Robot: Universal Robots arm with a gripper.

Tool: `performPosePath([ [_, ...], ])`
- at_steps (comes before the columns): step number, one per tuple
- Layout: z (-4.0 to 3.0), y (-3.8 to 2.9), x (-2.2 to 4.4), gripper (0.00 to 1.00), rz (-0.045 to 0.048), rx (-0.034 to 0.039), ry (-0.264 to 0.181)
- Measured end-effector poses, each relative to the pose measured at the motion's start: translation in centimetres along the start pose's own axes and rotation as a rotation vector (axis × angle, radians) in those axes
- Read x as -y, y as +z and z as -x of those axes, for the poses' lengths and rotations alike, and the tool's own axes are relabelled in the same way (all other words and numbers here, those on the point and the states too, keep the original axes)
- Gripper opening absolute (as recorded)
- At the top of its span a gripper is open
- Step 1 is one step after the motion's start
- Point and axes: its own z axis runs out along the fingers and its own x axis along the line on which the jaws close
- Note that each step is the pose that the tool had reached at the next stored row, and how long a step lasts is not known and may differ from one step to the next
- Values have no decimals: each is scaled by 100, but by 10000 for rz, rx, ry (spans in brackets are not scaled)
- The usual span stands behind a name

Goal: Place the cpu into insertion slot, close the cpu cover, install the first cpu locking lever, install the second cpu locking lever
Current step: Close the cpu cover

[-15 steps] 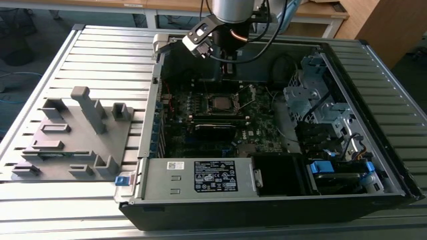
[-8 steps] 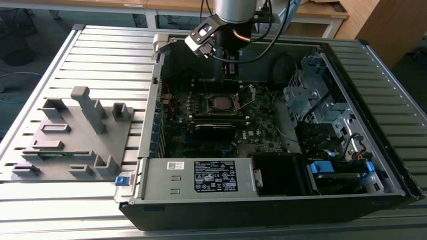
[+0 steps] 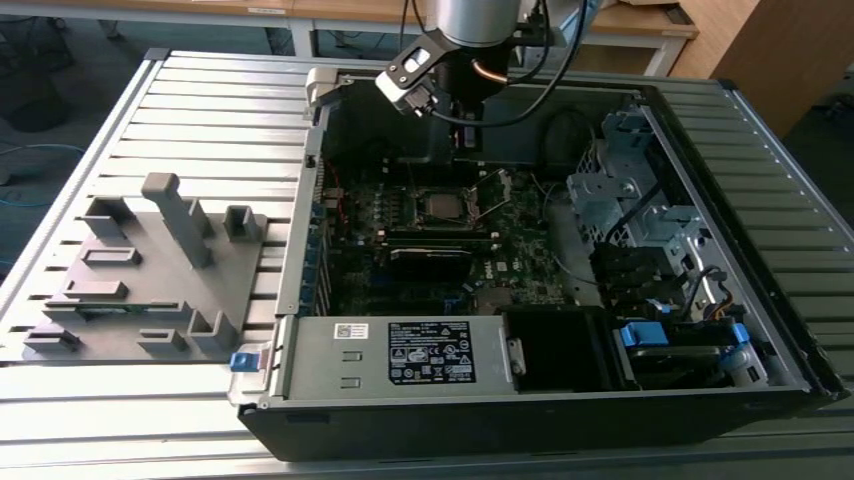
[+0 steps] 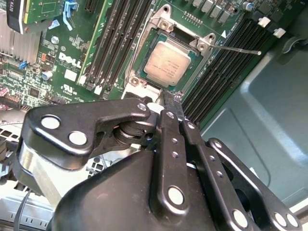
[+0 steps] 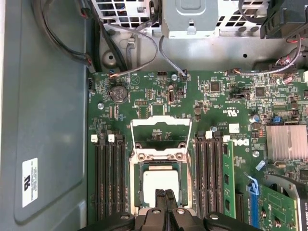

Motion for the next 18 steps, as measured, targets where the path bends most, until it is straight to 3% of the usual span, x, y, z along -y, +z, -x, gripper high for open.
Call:
performPosePath([
  [18, -3, 3, -65, 10, 0, 0, -1],
])
